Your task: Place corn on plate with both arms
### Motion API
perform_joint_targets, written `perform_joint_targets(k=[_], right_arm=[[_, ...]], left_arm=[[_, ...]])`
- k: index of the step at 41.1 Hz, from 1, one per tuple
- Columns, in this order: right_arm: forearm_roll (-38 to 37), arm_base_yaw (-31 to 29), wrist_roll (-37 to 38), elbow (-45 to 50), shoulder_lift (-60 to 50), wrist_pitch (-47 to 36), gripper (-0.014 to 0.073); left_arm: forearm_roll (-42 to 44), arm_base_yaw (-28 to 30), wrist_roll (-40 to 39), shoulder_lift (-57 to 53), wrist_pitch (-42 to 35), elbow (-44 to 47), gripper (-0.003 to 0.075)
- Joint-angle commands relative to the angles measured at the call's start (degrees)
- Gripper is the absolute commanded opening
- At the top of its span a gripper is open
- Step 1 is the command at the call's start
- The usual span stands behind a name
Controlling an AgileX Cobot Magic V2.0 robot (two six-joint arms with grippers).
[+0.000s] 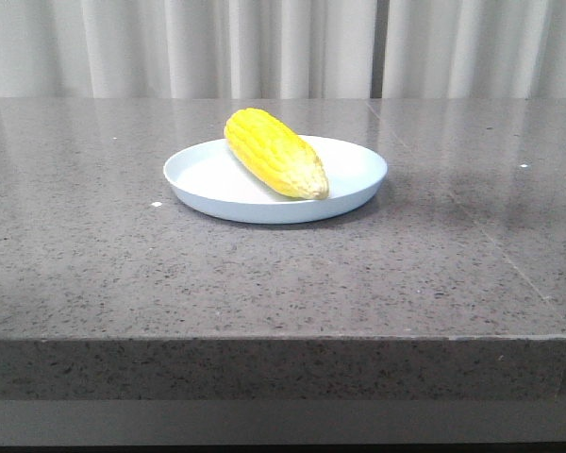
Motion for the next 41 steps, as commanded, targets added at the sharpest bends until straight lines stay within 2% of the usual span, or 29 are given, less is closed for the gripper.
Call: perform_joint_targets(k=[1,25,37,41], right_arm=[[-0.7,-0.1,-0.9,4.9,-7.5,-5.6,0.0625],[-1.2,-0.1,-1.2,40.6,-42.1,-16.6,0.0625],[-1.6,-0.1,-1.6,49.1,-52.5,-17.2,0.0623],[-1.6,-0.1,-2.5,49.4,-53.1,-17.2,0.0563]], left_arm=[[-0.4,-0.4,-0.7,-0.3,-3.9,-1.4,0.0440],[-0.4,-0.4,-0.7,-0.3,-3.9,-1.4,0.0440],[-0.4,-0.4,-0.7,-0.3,-4.1,-1.4,0.0440],[-0.4,-0.4,-0.7,-0.3,-4.1,-1.4,0.0440]])
